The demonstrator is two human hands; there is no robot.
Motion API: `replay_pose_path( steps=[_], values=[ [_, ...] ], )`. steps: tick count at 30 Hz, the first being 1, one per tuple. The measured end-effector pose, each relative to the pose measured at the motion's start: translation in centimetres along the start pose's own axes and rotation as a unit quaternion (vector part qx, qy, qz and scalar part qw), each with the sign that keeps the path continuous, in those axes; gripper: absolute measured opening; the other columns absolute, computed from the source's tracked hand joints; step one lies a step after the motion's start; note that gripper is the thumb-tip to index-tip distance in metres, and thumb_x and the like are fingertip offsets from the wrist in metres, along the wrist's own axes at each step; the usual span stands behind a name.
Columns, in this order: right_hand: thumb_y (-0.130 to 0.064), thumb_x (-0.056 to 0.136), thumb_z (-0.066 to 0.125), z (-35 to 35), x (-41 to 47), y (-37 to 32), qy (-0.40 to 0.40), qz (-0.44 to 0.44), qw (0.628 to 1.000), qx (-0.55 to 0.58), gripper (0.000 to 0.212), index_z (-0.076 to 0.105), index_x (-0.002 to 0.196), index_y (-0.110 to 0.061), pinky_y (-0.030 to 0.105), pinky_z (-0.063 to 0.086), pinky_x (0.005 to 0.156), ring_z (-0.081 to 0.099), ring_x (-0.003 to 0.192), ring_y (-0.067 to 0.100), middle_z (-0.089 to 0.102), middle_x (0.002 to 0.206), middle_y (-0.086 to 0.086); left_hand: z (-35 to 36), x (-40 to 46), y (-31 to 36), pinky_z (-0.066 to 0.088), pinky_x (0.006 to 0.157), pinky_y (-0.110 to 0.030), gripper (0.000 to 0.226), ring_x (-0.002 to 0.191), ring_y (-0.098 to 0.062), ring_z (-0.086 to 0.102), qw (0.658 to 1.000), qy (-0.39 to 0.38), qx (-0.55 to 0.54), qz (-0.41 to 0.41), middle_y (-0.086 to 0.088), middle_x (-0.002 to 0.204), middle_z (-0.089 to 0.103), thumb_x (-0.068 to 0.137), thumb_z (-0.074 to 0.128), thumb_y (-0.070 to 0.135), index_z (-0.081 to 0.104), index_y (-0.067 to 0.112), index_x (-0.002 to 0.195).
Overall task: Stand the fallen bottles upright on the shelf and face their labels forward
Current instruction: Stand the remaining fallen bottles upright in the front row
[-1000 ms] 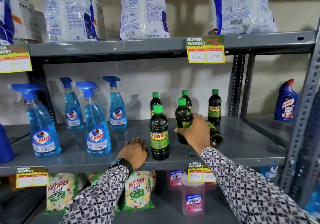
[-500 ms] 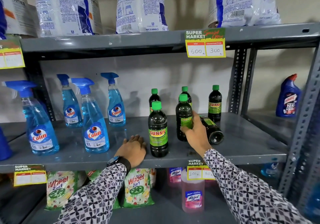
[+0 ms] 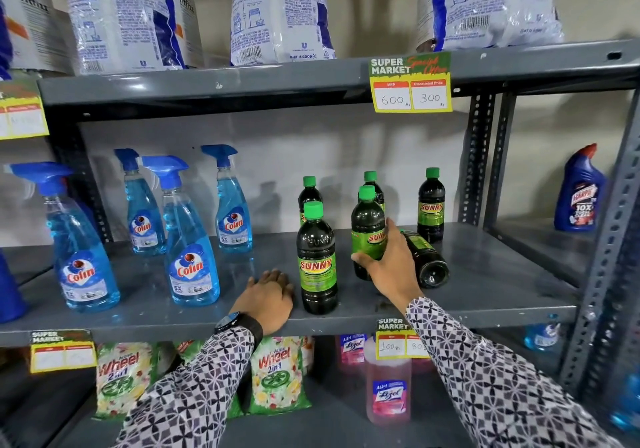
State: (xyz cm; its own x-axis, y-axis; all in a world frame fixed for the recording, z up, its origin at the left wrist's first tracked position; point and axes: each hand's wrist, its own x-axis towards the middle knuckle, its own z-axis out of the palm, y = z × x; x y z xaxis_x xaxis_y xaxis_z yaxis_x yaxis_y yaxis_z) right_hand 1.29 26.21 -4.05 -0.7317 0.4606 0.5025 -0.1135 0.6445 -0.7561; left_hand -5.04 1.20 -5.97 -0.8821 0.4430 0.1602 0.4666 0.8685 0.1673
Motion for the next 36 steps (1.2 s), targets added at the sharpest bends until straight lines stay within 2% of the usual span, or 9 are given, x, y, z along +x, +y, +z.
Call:
replay_pose_path(
  steps=[4, 8, 12, 16, 20, 23, 27, 30, 36],
  values=[
    [-0.055, 0.068, 0.091, 0.1, -0.2, -0.3, 0.018, 0.0, 0.999, -0.033, 0.11, 0.036, 0.155, -0.018, 0.046, 0.047, 0.105, 0.052, 0.124, 0.031, 0.051, 0.134, 0.012, -0.2, -0.2, 0.0, 0.013, 0.128, -0.047, 0.053, 0.156, -0.027, 0.023, 1.0, -0.001, -0.006, 0.0, -0.011, 0.166, 0.028, 0.107, 0.025, 0.034, 0.035, 0.013, 0.154],
    [-0.043, 0.073, 0.092, 0.0, -0.2, -0.1, 0.005, 0.01, 1.0, -0.001, 0.093, 0.041, 0.147, -0.02, 0.047, 0.052, 0.104, 0.061, 0.123, 0.028, 0.06, 0.134, 0.006, -0.2, -0.2, 0.1, 0.013, 0.128, -0.046, 0.053, 0.156, -0.027, 0.022, 1.0, -0.002, -0.007, -0.002, -0.01, 0.167, 0.028, 0.107, 0.025, 0.034, 0.034, 0.014, 0.154],
    [-0.051, 0.068, 0.093, -0.1, -0.2, -0.4, 0.02, 0.022, 0.999, -0.013, 0.093, 0.045, 0.138, -0.015, 0.047, 0.053, 0.098, 0.061, 0.117, 0.028, 0.061, 0.126, 0.008, -0.2, -0.1, 0.0, 0.012, 0.128, -0.046, 0.054, 0.156, -0.027, 0.022, 1.0, -0.005, -0.008, -0.004, -0.01, 0.167, 0.026, 0.107, 0.024, 0.035, 0.033, 0.014, 0.155],
    [-0.042, 0.072, 0.093, -0.5, -0.7, -0.6, 0.002, 0.026, 1.0, 0.014, 0.079, 0.048, 0.132, -0.018, 0.049, 0.056, 0.097, 0.068, 0.113, 0.029, 0.07, 0.119, 0.003, 0.0, 0.0, -0.2, 0.012, 0.128, -0.046, 0.055, 0.156, -0.026, 0.021, 1.0, -0.01, -0.006, -0.009, -0.009, 0.168, 0.024, 0.107, 0.024, 0.036, 0.032, 0.014, 0.156],
    [-0.033, 0.076, 0.092, -2.2, -1.9, -0.9, -0.028, 0.019, 0.999, 0.023, 0.078, 0.048, 0.138, -0.019, 0.039, 0.054, 0.098, 0.066, 0.108, 0.019, 0.07, 0.117, -0.003, -0.1, 0.1, -0.2, 0.011, 0.128, -0.046, 0.055, 0.156, -0.026, 0.021, 1.0, -0.01, -0.011, -0.012, -0.01, 0.168, 0.024, 0.107, 0.024, 0.036, 0.032, 0.014, 0.156],
    [-0.03, 0.076, 0.093, -4.1, -3.5, -0.9, -0.046, 0.019, 0.998, 0.036, 0.074, 0.05, 0.136, -0.02, 0.021, 0.048, 0.084, 0.064, 0.102, 0.012, 0.068, 0.113, -0.006, -0.2, -0.1, 0.0, 0.01, 0.129, -0.045, 0.055, 0.157, -0.025, 0.02, 1.0, -0.012, -0.01, -0.014, -0.01, 0.168, 0.023, 0.107, 0.024, 0.035, 0.031, 0.013, 0.157],
    [-0.032, 0.074, 0.094, -5.8, -4.9, -0.9, -0.049, 0.022, 0.998, 0.045, 0.071, 0.051, 0.13, -0.025, 0.025, 0.049, 0.088, 0.068, 0.103, 0.014, 0.071, 0.114, -0.006, -0.3, -0.2, 0.1, 0.01, 0.129, -0.044, 0.055, 0.157, -0.025, 0.02, 1.0, -0.012, -0.008, -0.015, -0.009, 0.169, 0.022, 0.107, 0.024, 0.036, 0.03, 0.014, 0.157],
    [-0.032, 0.074, 0.094, -6.6, -5.5, -0.9, -0.051, 0.023, 0.997, 0.045, 0.076, 0.05, 0.135, -0.025, 0.021, 0.047, 0.087, 0.066, 0.101, 0.01, 0.07, 0.113, -0.009, -0.1, -0.1, -0.1, 0.011, 0.129, -0.045, 0.056, 0.156, -0.025, 0.021, 1.0, -0.013, -0.006, -0.014, -0.009, 0.168, 0.023, 0.106, 0.024, 0.037, 0.03, 0.014, 0.157],
    [-0.032, 0.073, 0.095, -7.1, -6.0, -0.8, -0.049, 0.016, 0.998, 0.043, 0.08, 0.05, 0.138, -0.024, 0.025, 0.05, 0.092, 0.067, 0.104, 0.01, 0.07, 0.115, -0.01, -0.1, -0.2, 0.0, 0.011, 0.129, -0.044, 0.057, 0.156, -0.024, 0.021, 1.0, -0.014, -0.011, -0.02, -0.008, 0.169, 0.023, 0.107, 0.024, 0.038, 0.029, 0.014, 0.158]
  ],
)
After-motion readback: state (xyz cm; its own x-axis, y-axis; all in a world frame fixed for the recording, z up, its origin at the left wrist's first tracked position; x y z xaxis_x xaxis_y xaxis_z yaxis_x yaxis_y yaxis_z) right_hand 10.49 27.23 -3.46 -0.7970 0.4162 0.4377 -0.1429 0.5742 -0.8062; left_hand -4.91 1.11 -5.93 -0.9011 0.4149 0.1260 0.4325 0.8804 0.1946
